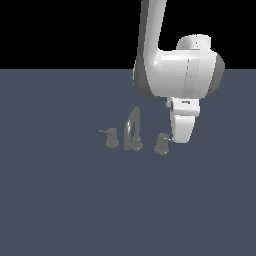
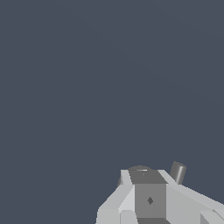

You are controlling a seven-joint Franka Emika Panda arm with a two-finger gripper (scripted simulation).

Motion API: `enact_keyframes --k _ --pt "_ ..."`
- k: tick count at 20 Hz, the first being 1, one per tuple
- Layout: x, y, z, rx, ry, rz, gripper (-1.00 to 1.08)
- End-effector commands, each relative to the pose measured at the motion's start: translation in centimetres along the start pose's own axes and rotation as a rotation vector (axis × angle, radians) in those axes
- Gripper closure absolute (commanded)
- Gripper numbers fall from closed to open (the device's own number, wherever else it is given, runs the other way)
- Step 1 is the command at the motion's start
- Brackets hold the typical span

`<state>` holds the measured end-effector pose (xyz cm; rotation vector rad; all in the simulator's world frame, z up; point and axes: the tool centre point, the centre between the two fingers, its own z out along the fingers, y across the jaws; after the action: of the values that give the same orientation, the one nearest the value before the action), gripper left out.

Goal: Turn on the faucet by rotating a designated handle.

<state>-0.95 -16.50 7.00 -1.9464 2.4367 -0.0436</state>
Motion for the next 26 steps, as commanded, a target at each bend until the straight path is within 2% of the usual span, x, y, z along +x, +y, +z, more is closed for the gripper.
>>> enact_keyframes --k 1,6,7,8,18,19,20,26 --pt "-0.1 1.9 0.3 -0.027 -0.001 0.002 1.08" --pt "-0.1 3.9 0.5 -0.035 0.0 0.007 1.08" --pt "-0.1 3.9 0.5 -0.035 0.0 0.007 1.08" --pt "1.4 2.7 0.1 -0.012 0.008 0.03 1.08" --pt "-3.4 5.8 0.4 -0.035 0.001 0.008 1.08" --pt "-3.4 5.8 0.4 -0.035 0.001 0.008 1.08" --pt "-0.4 5.0 0.0 -0.018 0.012 0.053 1.08" --pt "-4.9 4.7 0.3 -0.03 0.004 0.023 1.08"
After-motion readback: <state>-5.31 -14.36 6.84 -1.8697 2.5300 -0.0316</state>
